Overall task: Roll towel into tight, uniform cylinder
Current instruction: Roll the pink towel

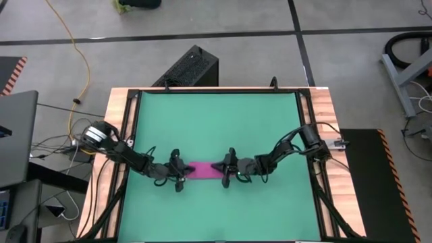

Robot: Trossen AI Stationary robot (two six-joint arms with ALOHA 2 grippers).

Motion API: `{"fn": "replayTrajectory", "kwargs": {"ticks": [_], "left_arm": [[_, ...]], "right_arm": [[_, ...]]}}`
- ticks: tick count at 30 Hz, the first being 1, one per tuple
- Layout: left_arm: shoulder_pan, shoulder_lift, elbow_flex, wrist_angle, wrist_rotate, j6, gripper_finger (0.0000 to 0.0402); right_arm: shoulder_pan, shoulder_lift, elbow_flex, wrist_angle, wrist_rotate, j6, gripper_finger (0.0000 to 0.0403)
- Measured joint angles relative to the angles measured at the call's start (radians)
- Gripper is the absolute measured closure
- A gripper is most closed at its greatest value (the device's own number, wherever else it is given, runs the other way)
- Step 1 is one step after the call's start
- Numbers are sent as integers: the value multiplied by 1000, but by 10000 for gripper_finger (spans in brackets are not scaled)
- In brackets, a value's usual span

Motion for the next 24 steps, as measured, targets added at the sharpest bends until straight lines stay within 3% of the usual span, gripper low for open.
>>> {"fn": "replayTrajectory", "kwargs": {"ticks": [9,15,19,24], "left_arm": [[0,-323,0,-246,-5,78,401],[-20,-550,1,-351,-6,122,402],[-36,-549,0,-393,-3,137,402],[-37,-405,0,-274,4,149,402]], "right_arm": [[0,-91,1,-14,12,-96,381],[35,-231,2,-198,16,-138,384],[81,-275,3,-389,22,-101,384],[119,-239,-1,-469,114,-15,384]]}}
